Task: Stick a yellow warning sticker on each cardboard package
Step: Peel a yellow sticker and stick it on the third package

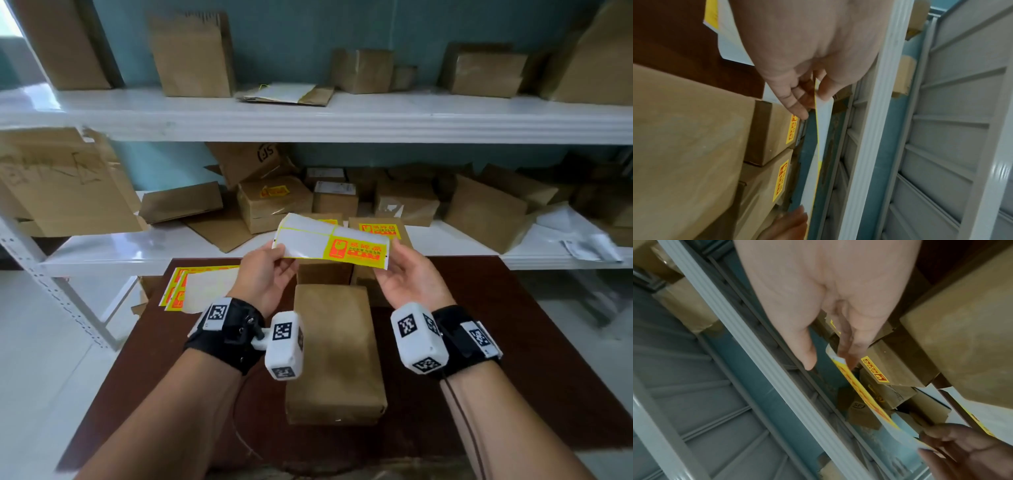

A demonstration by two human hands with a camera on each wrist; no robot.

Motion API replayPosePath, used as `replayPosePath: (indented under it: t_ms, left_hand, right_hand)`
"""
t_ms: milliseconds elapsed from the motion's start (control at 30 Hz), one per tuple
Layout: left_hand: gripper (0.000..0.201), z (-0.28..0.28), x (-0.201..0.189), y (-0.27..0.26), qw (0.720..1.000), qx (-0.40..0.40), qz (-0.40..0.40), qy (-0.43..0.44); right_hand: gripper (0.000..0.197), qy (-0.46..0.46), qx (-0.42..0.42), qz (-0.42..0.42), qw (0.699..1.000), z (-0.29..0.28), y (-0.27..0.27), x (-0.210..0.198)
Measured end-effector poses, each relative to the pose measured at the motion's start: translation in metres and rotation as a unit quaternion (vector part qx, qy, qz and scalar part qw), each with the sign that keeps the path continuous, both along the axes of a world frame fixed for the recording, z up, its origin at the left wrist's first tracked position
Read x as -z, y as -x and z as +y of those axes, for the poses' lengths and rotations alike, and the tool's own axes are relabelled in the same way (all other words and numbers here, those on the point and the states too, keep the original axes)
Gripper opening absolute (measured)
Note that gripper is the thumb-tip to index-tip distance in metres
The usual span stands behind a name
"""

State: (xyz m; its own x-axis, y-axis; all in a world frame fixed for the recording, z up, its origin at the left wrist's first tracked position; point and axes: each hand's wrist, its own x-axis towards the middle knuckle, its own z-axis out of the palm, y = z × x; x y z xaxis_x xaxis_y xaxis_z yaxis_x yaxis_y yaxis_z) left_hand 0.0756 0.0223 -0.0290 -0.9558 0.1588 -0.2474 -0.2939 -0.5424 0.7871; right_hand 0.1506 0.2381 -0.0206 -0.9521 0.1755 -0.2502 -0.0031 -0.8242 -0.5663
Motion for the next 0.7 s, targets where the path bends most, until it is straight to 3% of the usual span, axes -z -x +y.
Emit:
replayPosePath:
  t_ms: [67,167,367,500,700]
  left_hand:
    - [0.019,-0.004,0.011,-0.003,1.000,0.009,-0.003,-0.001]
    - [0.019,-0.012,0.022,-0.008,0.999,0.027,0.012,0.031]
    - [0.023,-0.025,0.009,-0.012,0.991,0.079,0.080,0.071]
    - [0.029,-0.023,-0.002,-0.022,0.990,0.095,0.103,-0.001]
    - [0.048,-0.029,-0.003,-0.013,0.992,0.089,0.064,-0.055]
  right_hand:
    - [0.030,-0.039,-0.027,-0.008,0.999,-0.001,0.002,0.008]
    - [0.034,-0.176,-0.071,-0.003,0.982,-0.005,0.005,0.017]
    - [0.027,-0.342,-0.047,-0.008,0.938,-0.012,0.012,0.015]
    - [0.027,-0.353,-0.046,0.015,0.934,-0.016,0.014,0.009]
    - [0.031,-0.311,-0.034,0.039,0.949,-0.020,0.020,0.007]
